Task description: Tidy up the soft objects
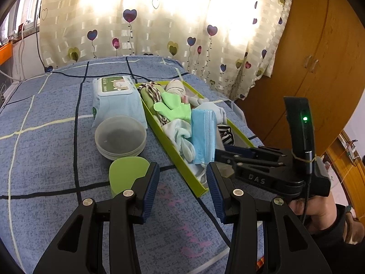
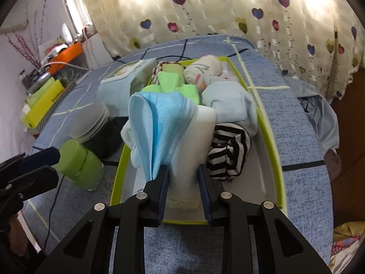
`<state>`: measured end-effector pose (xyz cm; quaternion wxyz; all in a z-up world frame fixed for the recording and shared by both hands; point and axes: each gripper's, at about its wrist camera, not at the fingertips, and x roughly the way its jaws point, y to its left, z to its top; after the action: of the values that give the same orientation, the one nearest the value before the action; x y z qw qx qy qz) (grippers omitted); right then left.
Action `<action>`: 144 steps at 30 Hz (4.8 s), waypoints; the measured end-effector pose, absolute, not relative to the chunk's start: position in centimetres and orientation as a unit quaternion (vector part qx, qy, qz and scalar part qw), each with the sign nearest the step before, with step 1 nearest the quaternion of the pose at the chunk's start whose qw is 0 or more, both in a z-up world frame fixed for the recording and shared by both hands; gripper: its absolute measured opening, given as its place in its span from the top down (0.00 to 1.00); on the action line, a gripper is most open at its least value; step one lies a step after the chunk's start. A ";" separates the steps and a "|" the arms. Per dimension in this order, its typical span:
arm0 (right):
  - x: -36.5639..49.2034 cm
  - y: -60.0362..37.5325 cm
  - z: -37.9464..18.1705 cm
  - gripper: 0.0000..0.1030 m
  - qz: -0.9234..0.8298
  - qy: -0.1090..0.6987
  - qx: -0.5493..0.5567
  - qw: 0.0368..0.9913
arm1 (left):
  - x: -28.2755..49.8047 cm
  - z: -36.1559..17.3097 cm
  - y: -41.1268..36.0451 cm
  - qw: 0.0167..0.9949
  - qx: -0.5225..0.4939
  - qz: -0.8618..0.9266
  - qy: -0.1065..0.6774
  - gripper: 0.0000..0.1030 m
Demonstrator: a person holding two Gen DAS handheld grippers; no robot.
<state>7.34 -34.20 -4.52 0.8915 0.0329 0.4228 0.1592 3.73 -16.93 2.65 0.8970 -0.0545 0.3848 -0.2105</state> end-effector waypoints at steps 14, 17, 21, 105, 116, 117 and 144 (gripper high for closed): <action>3.0 -32.9 -1.8 0.44 0.128 0.396 0.000 0.909 | 2.7 2.8 -17.3 0.907 -0.024 -0.183 0.379 0.57; 2.3 -32.3 -1.7 0.40 0.123 0.392 -0.008 0.912 | 2.4 2.7 -16.9 0.909 -0.023 -0.173 0.378 0.57; 1.4 -31.4 -1.6 0.39 0.122 0.389 -0.015 0.913 | 2.0 2.4 -16.5 0.912 -0.017 -0.157 0.379 0.57; -0.2 -29.1 -1.8 0.37 0.130 0.388 -0.019 0.912 | 1.4 1.2 -16.2 0.909 -0.010 -0.131 0.396 0.57; -0.3 -29.1 -1.8 0.37 0.130 0.389 -0.018 0.912 | 1.1 1.1 -16.2 0.908 -0.011 -0.129 0.397 0.57; -0.3 -29.0 -1.8 0.37 0.130 0.389 -0.018 0.912 | 1.1 1.1 -16.2 0.908 -0.011 -0.130 0.398 0.57; -0.3 -28.7 -2.0 0.37 0.131 0.390 -0.018 0.911 | 1.2 0.9 -15.9 0.907 -0.013 -0.130 0.400 0.57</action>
<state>-0.30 -28.74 -2.02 0.9115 -0.0178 0.3896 0.1308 1.19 -15.92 0.93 0.9074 -0.0133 0.3997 -0.1296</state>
